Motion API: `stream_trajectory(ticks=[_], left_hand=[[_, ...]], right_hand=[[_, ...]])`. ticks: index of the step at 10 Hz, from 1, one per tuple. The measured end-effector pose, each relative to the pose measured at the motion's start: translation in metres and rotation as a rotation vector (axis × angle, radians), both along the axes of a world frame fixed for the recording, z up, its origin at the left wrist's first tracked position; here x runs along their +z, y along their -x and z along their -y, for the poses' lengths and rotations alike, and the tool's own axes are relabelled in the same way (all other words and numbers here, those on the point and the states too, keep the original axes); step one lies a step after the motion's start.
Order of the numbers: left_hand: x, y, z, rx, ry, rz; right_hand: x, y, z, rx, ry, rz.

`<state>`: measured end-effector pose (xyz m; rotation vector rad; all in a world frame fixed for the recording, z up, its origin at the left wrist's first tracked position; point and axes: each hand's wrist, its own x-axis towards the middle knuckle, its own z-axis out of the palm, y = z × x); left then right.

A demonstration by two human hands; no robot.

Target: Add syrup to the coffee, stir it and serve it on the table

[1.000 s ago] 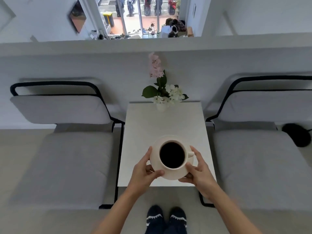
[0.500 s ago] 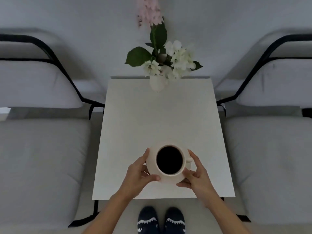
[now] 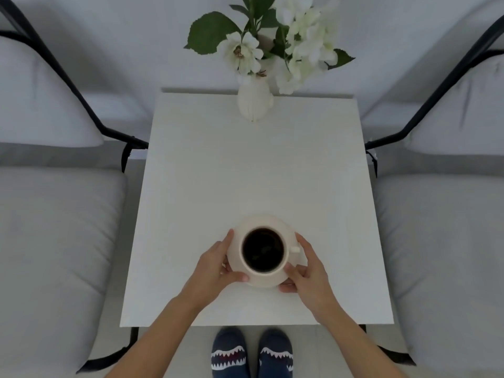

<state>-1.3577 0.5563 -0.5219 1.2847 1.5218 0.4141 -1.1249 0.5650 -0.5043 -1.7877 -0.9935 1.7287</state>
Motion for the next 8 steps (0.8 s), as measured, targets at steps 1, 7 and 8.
stream_trajectory(ticks=[1, 7, 8], left_hand=[[-0.001, 0.001, -0.003, -0.035, 0.008, -0.042], [0.023, 0.002, -0.018, -0.234, -0.090, -0.427], [0.024, 0.007, -0.016, -0.117, -0.022, -0.317]], right_hand=[[-0.001, 0.000, -0.002, 0.057, -0.023, 0.086], [0.009, 0.007, -0.007, 0.162, -0.037, 0.222], [0.017, -0.012, -0.014, 0.215, -0.041, 0.341]])
